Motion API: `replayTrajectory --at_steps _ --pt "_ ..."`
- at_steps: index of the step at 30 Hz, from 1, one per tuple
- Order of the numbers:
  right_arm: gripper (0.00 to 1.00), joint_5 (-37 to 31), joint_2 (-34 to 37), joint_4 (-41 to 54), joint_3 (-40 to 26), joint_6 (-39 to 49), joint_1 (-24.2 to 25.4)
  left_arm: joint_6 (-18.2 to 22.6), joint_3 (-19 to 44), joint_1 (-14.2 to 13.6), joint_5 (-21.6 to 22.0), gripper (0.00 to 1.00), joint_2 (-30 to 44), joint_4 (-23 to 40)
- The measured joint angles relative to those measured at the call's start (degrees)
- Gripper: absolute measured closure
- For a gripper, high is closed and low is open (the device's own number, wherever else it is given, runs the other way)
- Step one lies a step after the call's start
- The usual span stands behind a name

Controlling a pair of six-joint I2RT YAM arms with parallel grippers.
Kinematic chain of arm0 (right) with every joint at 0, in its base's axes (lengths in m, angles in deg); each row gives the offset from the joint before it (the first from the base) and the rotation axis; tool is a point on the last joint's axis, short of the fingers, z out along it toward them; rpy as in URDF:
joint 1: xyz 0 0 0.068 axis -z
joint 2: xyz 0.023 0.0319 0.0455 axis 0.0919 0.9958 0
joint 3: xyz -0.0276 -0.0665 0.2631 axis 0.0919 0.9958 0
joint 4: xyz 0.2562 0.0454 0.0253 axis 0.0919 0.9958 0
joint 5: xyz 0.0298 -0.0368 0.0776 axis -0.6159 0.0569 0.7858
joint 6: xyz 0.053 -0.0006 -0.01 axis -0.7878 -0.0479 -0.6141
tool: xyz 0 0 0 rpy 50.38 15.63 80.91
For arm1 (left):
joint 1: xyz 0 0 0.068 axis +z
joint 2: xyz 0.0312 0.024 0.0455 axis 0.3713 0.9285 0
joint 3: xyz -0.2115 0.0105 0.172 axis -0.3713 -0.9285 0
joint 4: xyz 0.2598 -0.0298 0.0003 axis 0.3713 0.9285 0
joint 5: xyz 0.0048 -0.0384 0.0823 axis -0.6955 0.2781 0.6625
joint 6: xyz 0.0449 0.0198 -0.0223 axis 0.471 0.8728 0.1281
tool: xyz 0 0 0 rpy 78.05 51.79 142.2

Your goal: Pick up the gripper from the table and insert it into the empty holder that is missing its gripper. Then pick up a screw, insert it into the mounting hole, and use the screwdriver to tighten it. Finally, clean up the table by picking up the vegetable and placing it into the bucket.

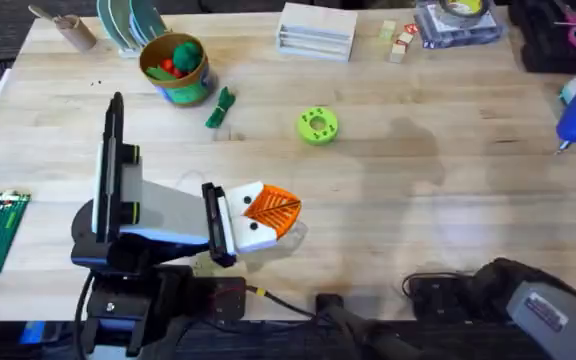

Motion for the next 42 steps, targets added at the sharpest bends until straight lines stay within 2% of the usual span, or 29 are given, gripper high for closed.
replayTrajectory --at_steps 10,14,18,22,30,42 --pt "0.869 9.8 -23.05 -16.0 22.09 -7.44 -1.98 0.0 0.0 0.0 0.0 0.997 0.0 0.0" --pt "0.872 13.6 -29.16 -21.8 29.11 -12.4 -4.66 0.0 0.0 0.0 0.0 0.997 0.0 0.0" --pt "0.876 17.31 -32.33 -27.36 33.54 -17.67 -8.81 0.0 0.0 0.0 0.0 0.997 0.0 0.0" --pt "0.879 19.06 -32.79 -32.66 35.25 -21.17 -14.33 0.0 0.0 0.0 0.0 0.997 0.0 0.0" --pt "0.885 20.01 -32.58 -44.73 38.62 -24.66 -29.29 0.0 0.0 0.0 0.0 0.997 0.0 0.0" --pt "0.894 14.79 -23.94 -63.51 40.29 -26.63 -53.9 0.0 0.0 0.0 0.0 0.997 0.0 0.0"
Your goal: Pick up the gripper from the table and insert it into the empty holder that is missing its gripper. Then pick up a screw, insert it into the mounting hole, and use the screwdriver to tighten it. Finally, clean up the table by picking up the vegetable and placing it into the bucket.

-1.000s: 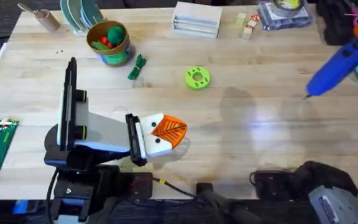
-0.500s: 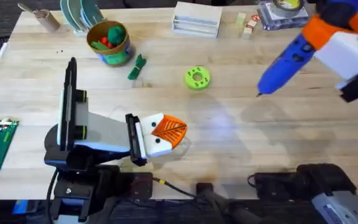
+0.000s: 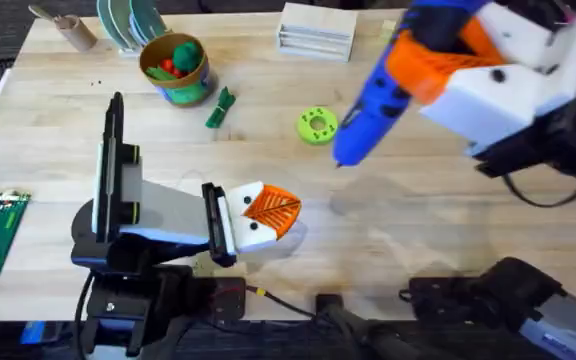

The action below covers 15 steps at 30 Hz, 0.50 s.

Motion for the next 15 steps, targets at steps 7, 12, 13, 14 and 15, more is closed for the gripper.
replayTrajectory --at_steps 7,12,13,14,15 --pt "0.896 -0.77 10.19 -14.36 0.0 6.77 -11.74 0.0 0.0 0.0 0.0 0.997 0.0 0.0" --pt "0.899 -0.77 18.92 -26.63 0.0 10.13 -19.15 0.0 0.0 0.0 0.0 0.997 0.0 0.0" --pt "0.9 -0.77 19.69 -27.09 0.0 10.31 -19.82 0.0 0.0 0.0 -0.01 0.997 0.0 0.0" --pt "0.9 -0.77 20.39 -27.17 0.0 10.41 -20.53 0.0 0.0 0.0 0.0 0.997 0.0 -0.02" --pt "0.901 -0.75 20.91 -27.14 0.0 10.55 -21.08 0.0 0.0 0.0 0.0 0.997 0.0 -0.02"
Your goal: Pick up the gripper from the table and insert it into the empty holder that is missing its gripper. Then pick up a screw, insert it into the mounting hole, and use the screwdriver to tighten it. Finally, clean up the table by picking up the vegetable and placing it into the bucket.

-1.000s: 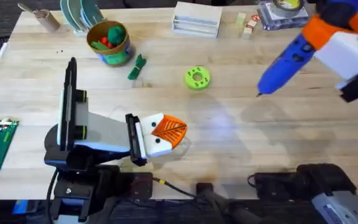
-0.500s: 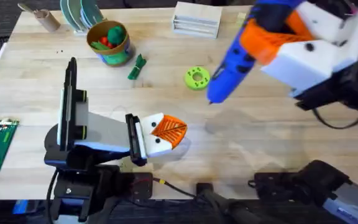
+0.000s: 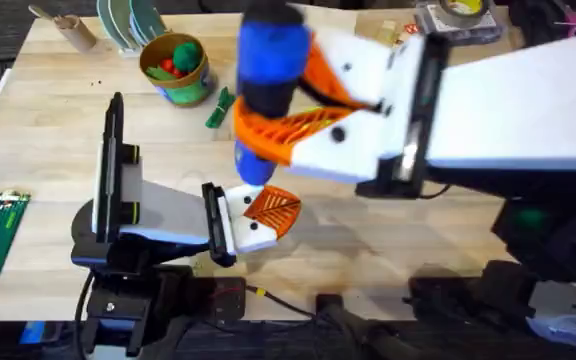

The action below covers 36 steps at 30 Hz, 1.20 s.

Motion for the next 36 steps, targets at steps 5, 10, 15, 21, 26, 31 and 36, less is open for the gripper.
replayTrajectory --at_steps 5,10,15,21,26,31,36 --pt "0.903 -0.02 1.3 0.0 0.0 0.26 -2.06 0.0 0.0 0.0 0.0 0.997 0.0 0.01" --pt "0.905 -0.02 1.4 -0.07 0.0 0.39 -3.47 0.0 0.0 0.0 0.0 0.997 0.0 0.02" --pt "0.906 -0.04 2.14 -0.27 0.0 0.43 -3.75 0.0 0.0 0.0 0.0 0.997 0.0 0.02" --pt "0.907 -0.08 3.65 -0.54 0.0 0.43 -3.73 -0.02 0.0 0.0 0.16 0.997 0.0 0.26" --pt "0.907 -0.08 3.64 -0.53 0.0 0.43 -3.73 0.0 0.0 0.0 0.17 0.997 0.0 0.26" --pt "0.907 -0.08 3.66 -0.51 0.0 0.43 -3.75 0.15 0.0 0.0 0.17 0.997 0.0 0.24" --pt "0.907 -0.04 3.65 -1.62 0.0 0.43 -3.69 0.17 0.0 0.0 0.17 0.997 0.0 0.01"
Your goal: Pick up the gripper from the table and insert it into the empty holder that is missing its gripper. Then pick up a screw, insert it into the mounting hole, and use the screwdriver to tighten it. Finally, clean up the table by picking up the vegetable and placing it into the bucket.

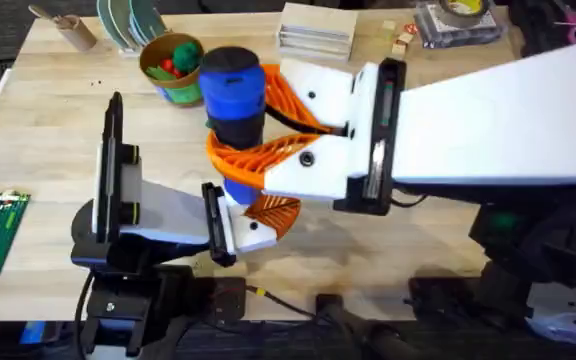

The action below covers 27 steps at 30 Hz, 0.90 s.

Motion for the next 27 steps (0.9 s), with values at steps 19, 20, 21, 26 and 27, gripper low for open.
replayTrajectory --at_steps 19,20,21,26,27 --pt "0.914 -18.59 2.95 13.66 -0.22 24.87 17.01 0.0 0.0 0.0 0.0 0.997 0.0 0.01" --pt "0.915 -21.16 4.55 16.3 -0.2 29.0 18.66 0.0 0.0 0.0 0.0 0.997 0.0 0.01" --pt "0.915 -22.98 5.76 18.15 -0.2 32.49 19.91 0.0 0.0 0.0 0.0 0.997 0.0 0.01" --pt "0.916 -32.77 11.77 23.64 -0.2 48.5 25.24 0.0 0.0 0.0 0.0 0.997 0.0 0.01" --pt "0.916 -33.93 12.9 24.14 -0.22 50.46 25.99 0.0 0.0 0.0 0.0 0.997 0.0 0.01"
